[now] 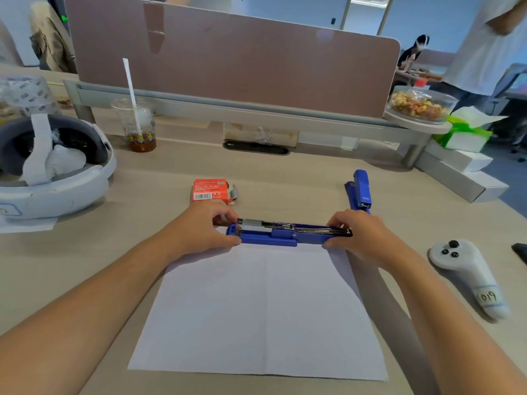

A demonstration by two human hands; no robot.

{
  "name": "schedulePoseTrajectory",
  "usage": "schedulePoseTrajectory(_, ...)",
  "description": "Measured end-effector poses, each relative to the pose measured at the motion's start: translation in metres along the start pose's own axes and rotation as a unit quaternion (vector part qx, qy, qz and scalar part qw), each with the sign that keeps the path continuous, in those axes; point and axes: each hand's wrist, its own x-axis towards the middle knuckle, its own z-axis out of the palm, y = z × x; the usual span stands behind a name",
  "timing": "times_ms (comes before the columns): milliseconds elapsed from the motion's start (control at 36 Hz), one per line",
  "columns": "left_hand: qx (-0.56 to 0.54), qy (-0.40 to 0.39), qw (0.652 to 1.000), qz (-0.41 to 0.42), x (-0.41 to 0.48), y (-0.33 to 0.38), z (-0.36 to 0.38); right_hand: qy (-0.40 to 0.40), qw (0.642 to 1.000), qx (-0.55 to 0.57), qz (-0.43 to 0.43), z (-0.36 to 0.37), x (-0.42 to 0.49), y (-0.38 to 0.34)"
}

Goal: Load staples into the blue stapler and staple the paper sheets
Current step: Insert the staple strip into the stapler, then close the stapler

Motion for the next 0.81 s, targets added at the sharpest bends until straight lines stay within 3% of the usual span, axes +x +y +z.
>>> schedulePoseTrajectory(306,-0.023,-0.001,0.999,-0.025,0.002,-0.001,0.001,0.087,0.987,0.125,-0.056,-0.033,0.0,-0.017)
schedulePoseTrajectory(528,-0.031,0.002,0.999,-0.032,0.002,-0.001,0.001,0.088,0.967,0.22,-0.09,-0.033,0.016,-0.054)
schedulePoseTrajectory(806,-0.07,-0.014,0.997,-0.039,0.001,0.002,-0.004,0.044,0.973,0.176,-0.141,-0.006,0.028,-0.103)
